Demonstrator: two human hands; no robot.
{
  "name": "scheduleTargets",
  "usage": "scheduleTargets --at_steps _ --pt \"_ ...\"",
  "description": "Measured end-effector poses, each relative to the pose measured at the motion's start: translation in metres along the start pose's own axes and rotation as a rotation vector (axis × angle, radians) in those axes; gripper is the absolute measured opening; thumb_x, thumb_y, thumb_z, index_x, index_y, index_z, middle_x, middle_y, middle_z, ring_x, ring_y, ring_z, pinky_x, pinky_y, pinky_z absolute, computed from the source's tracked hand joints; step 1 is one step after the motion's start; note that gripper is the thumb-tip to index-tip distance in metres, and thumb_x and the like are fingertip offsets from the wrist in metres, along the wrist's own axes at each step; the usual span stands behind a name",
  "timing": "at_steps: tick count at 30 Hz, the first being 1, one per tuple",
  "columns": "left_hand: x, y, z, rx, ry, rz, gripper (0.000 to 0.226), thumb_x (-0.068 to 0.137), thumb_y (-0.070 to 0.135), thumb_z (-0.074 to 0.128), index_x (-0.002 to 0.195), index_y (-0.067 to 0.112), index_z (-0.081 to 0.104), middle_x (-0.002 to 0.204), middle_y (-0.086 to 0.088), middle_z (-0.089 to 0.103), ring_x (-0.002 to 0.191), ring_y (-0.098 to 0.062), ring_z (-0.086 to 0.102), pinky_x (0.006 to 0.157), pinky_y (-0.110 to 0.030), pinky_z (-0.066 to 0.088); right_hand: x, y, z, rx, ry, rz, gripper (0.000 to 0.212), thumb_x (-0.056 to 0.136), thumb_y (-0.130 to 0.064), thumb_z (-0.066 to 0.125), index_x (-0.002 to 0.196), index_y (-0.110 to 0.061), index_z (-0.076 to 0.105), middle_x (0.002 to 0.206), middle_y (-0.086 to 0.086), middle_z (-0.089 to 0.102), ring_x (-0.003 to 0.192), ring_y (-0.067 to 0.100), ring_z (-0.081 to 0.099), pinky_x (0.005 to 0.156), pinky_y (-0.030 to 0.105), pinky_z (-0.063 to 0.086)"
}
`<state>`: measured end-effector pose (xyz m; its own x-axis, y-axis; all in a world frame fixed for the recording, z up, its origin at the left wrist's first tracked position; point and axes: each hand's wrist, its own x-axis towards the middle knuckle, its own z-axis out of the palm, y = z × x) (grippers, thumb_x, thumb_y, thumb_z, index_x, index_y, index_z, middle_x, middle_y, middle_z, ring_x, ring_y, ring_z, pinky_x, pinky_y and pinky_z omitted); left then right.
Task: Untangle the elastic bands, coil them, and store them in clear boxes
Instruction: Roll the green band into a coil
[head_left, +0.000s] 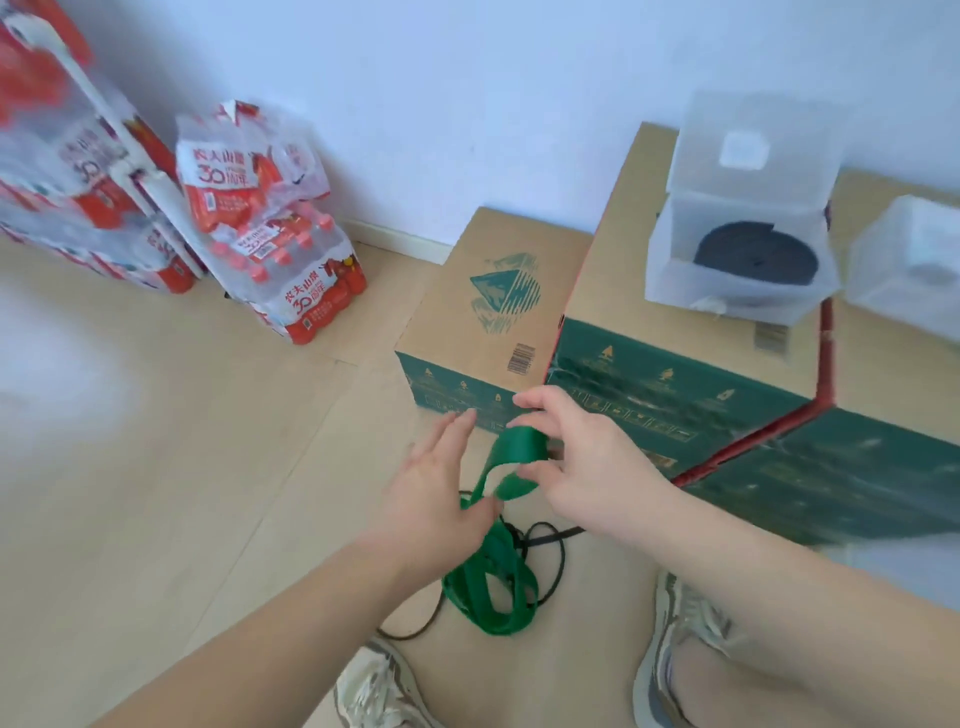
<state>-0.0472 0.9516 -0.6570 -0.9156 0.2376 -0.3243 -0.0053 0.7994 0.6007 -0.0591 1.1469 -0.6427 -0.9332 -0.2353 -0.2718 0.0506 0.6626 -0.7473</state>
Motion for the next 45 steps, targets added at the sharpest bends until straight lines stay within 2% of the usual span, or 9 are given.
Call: scheduleTargets --at_steps 5,8,12,23,28,34,38,41,45 --pt "-0.058 0.044 -0.049 -0.117 0.137 0.151 0.094 0.078 0.043 0.082 0.157 0.040 0.031 0.162 0.017 0.030 0.147 -0.005 0.034 0.119 -0.034 0.037 -0.080 -0.100 -0.064 0.208 0.149 -0.241 0.041 0.088 -0.005 0.078 0.118 -0.033 0.070 0.111 -0.017 0.077 0.108 0.000 0.071 0.095 0.018 0.055" --pt "-0.088 0.079 -0.068 -0.196 0.243 0.316 0.071 0.082 0.039 0.081 0.143 0.046 0.045 0.137 0.024 0.056 0.126 0.001 0.053 0.097 -0.026 0.049 -0.118 -0.153 -0.102 0.502 0.271 -0.336 0.041 0.082 0.008 0.080 0.107 -0.024 0.073 0.103 -0.010 0.081 0.093 0.006 0.078 0.080 0.016 0.059" --pt "-0.116 0.125 -0.083 -0.311 0.400 0.450 0.063 0.087 0.034 0.080 0.135 0.051 0.044 0.129 0.034 0.060 0.126 0.006 0.055 0.099 -0.013 0.044 -0.155 -0.193 -0.134 0.708 0.396 -0.469 0.039 0.079 0.007 0.081 0.107 -0.018 0.071 0.098 -0.002 0.082 0.095 0.017 0.079 0.077 0.025 0.063" --pt "-0.082 0.117 -0.035 -0.351 0.409 0.381 0.056 0.095 0.018 0.071 0.129 0.053 0.044 0.113 0.035 0.063 0.109 0.008 0.062 0.088 -0.008 0.044 -0.119 -0.126 -0.086 0.740 0.393 -0.228 0.046 0.070 0.012 0.085 0.098 -0.023 0.076 0.094 -0.006 0.083 0.094 0.012 0.079 0.073 0.018 0.060" --pt "-0.048 0.084 -0.023 -0.156 0.281 0.307 0.041 0.097 0.017 0.061 0.115 0.053 0.051 0.092 0.031 0.061 0.090 0.012 0.057 0.076 -0.006 0.040 -0.080 -0.074 -0.074 0.619 0.381 -0.181 0.048 0.076 0.006 0.085 0.106 -0.030 0.075 0.098 -0.012 0.081 0.098 0.008 0.076 0.078 0.016 0.059" --pt "-0.026 0.071 -0.047 -0.058 0.291 0.252 0.052 0.086 0.038 0.072 0.137 0.034 0.063 0.090 0.019 0.060 0.090 0.004 0.056 0.078 -0.006 0.040 -0.043 -0.023 -0.082 0.316 0.271 -0.173 0.066 0.091 0.012 0.066 0.122 -0.047 0.069 0.118 -0.019 0.071 0.113 0.007 0.066 0.089 0.012 0.053" --pt "-0.025 0.077 -0.045 0.037 0.185 0.212 0.063 0.087 0.059 0.057 0.145 0.035 0.055 0.097 0.015 0.057 0.081 -0.002 0.052 0.076 -0.013 0.042 -0.040 -0.009 -0.074 0.122 0.223 -0.284 0.082 0.084 0.014 0.069 0.141 -0.043 0.056 0.140 -0.020 0.056 0.139 0.006 0.049 0.107 0.010 0.040" --pt "-0.019 0.077 -0.039 0.127 0.084 0.206 0.066 0.092 0.061 0.048 0.152 0.034 0.043 0.103 0.014 0.049 0.093 -0.006 0.049 0.083 -0.026 0.045 -0.048 -0.004 -0.060 -0.027 0.150 -0.389 0.067 0.079 -0.004 0.073 0.137 -0.037 0.064 0.149 -0.018 0.051 0.146 0.008 0.043 0.118 0.019 0.034" --pt "-0.016 0.077 -0.037 0.103 0.051 0.242 0.068 0.083 0.059 0.054 0.146 0.032 0.052 0.101 0.015 0.059 0.093 -0.005 0.054 0.084 -0.029 0.049 -0.052 0.002 -0.060 0.016 0.125 -0.307 0.034 0.080 -0.024 0.078 0.112 -0.036 0.077 0.129 -0.023 0.064 0.127 0.005 0.061 0.102 0.028 0.052"
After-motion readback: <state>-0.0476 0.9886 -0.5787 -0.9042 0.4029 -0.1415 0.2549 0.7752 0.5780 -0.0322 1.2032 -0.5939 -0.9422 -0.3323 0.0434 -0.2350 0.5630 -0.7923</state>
